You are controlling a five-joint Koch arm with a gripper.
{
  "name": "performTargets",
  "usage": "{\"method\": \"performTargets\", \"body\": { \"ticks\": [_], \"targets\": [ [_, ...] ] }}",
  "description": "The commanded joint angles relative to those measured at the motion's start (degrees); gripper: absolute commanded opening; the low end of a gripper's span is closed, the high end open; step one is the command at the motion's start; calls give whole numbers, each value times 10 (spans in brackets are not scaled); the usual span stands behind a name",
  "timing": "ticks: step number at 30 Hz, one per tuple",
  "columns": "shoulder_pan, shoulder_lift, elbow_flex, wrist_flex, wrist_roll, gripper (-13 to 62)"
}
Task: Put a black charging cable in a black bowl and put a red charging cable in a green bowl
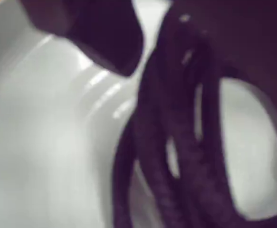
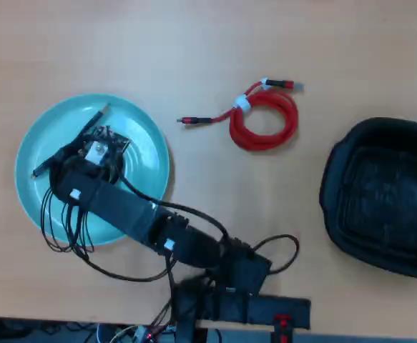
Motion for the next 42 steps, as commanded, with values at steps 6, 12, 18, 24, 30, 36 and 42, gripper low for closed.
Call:
{"method": "performTargets", "body": {
  "ticks": [6, 12, 18, 24, 30, 36, 42],
  "targets": [
    [4, -33, -46, -64, -3, 252],
    [4, -40, -34, -64, 20, 183],
    [2, -41, -33, -65, 32, 66],
    [4, -39, -31, -61, 56, -52],
    [18, -25, -22, -36, 98, -63],
    [64, 140, -34, 17, 40, -63],
    [113, 270, -41, 47, 4, -63]
  ]
}}
